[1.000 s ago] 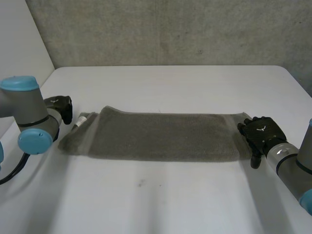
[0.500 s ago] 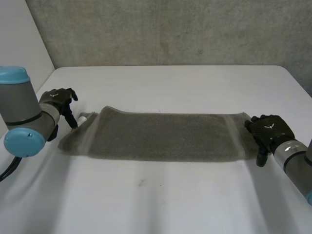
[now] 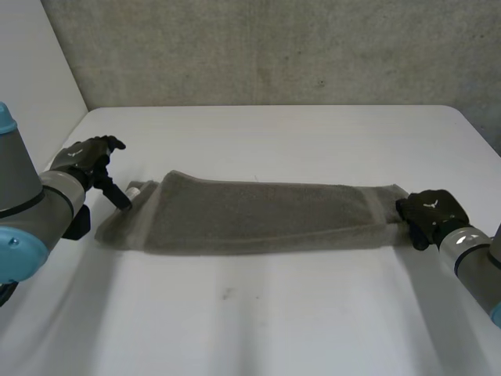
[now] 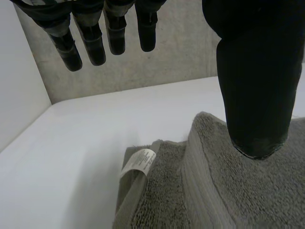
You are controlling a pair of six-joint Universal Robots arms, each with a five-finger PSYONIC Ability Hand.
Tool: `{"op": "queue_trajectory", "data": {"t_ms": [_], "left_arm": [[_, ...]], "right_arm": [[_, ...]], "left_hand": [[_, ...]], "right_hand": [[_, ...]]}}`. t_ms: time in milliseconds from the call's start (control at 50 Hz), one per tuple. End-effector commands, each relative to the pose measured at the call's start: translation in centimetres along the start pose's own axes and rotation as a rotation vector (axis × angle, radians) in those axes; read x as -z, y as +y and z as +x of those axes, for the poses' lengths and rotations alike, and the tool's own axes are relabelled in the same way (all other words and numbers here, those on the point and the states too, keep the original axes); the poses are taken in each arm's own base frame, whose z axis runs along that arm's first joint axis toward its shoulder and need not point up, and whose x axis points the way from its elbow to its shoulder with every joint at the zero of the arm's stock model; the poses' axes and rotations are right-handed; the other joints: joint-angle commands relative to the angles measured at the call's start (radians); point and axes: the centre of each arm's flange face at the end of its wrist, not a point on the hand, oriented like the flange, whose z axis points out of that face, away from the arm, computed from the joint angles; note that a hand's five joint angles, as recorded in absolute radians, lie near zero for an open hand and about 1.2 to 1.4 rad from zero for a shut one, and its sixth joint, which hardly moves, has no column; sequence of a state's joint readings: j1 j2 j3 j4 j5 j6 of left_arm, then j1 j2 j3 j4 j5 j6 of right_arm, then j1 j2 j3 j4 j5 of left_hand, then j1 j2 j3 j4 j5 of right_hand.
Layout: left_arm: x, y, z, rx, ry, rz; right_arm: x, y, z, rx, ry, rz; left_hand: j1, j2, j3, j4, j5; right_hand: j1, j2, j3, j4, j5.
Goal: Fold the towel.
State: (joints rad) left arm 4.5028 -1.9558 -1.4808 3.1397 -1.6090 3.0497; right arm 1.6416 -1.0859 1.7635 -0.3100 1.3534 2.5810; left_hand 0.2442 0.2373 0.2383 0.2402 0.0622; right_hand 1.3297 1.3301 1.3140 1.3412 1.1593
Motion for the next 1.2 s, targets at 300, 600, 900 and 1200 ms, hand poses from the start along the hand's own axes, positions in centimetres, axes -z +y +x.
{"op": "queue_trajectory", "data": {"t_ms": [300, 600, 900, 1200], "left_arm": [[0.5, 1.3, -0.1, -0.005, 0.0, -0.042], [0.8, 1.0, 0.1, -0.006, 0.004, -0.029], [1.2, 1.3, 0.3, -0.008, 0.009, -0.034], [2.0, 1.0, 2.8, -0.028, 0.081, -0.009]], "right_arm": [[-0.8, 2.9, 12.6, 0.186, 0.312, -0.104], [1.9, -15.6, -6.8, 0.272, -0.057, 0.528], [4.8, -11.1, -25.8, 0.378, -0.516, 0.536], [6.6, -15.1, -15.2, 0.097, -0.311, 0.454]], "left_hand": [[-0.007, 0.0, -0.001, -0.003, 0.0], [-0.031, -0.024, -0.025, -0.027, -0.023], [-0.048, -0.041, -0.042, -0.044, -0.041], [-0.045, -0.038, -0.04, -0.041, -0.038]], "right_hand": [[0.067, 0.066, 0.082, 0.055, 0.062], [0.067, 0.066, 0.082, 0.055, 0.062], [0.067, 0.066, 0.082, 0.055, 0.062], [-1.155, -1.156, -1.139, -1.167, -1.159]]}}
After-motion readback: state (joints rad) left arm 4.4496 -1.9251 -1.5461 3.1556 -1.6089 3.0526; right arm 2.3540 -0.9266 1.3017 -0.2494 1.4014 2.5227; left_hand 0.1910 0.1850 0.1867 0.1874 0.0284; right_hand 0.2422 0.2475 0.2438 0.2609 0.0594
